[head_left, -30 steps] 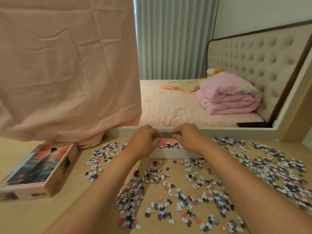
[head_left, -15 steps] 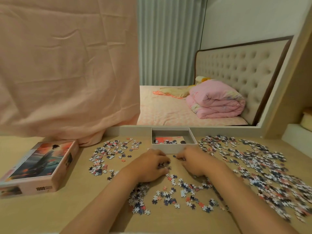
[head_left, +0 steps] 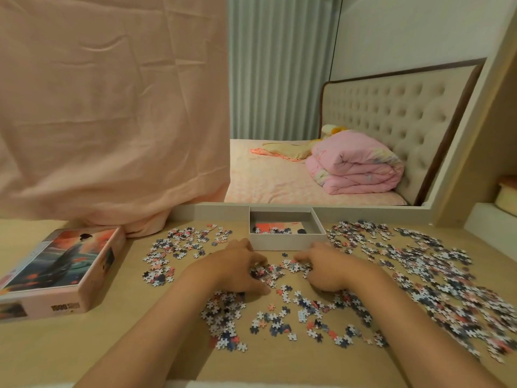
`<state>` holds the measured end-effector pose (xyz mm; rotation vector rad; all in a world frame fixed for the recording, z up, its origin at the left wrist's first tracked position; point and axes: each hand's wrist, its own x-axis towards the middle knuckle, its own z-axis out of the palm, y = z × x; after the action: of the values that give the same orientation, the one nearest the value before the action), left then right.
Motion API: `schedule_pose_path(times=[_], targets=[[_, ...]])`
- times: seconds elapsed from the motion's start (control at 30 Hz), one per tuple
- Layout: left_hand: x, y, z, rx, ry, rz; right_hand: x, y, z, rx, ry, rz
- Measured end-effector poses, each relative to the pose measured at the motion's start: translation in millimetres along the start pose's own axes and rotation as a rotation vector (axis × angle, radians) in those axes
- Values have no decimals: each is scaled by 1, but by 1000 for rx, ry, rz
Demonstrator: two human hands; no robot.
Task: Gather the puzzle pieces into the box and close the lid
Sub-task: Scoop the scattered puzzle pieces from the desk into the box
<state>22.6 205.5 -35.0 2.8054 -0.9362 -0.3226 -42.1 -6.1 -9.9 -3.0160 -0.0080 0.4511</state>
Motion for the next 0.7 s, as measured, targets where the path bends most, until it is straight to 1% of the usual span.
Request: schedule_pose_path(times=[0.1, 0.2, 0.23, 0.3, 0.37, 0.43, 0.57, 0.7], targets=[[4, 8, 4, -32, 52, 64, -1, -13, 1, 79, 10, -88], [2, 12, 1, -75, 86, 99, -7, -12, -7, 225, 19, -147], [1, 12, 0, -71, 94, 93, -9, -9, -11, 246, 27, -140], [-1, 11, -1, -4, 76, 56, -12, -1, -17, 182, 3, -83], [-2, 10, -1, 73, 5, -3, -14, 2, -16, 79, -66, 6], [-2, 12, 0, 97, -39, -21, -12, -6, -8, 68, -83, 32], [-2, 20, -1, 46, -14, 51, -1, -25, 9, 121, 76, -8], [-2, 23, -3, -15, 41, 73, 2, -32, 12, 251, 107, -61]])
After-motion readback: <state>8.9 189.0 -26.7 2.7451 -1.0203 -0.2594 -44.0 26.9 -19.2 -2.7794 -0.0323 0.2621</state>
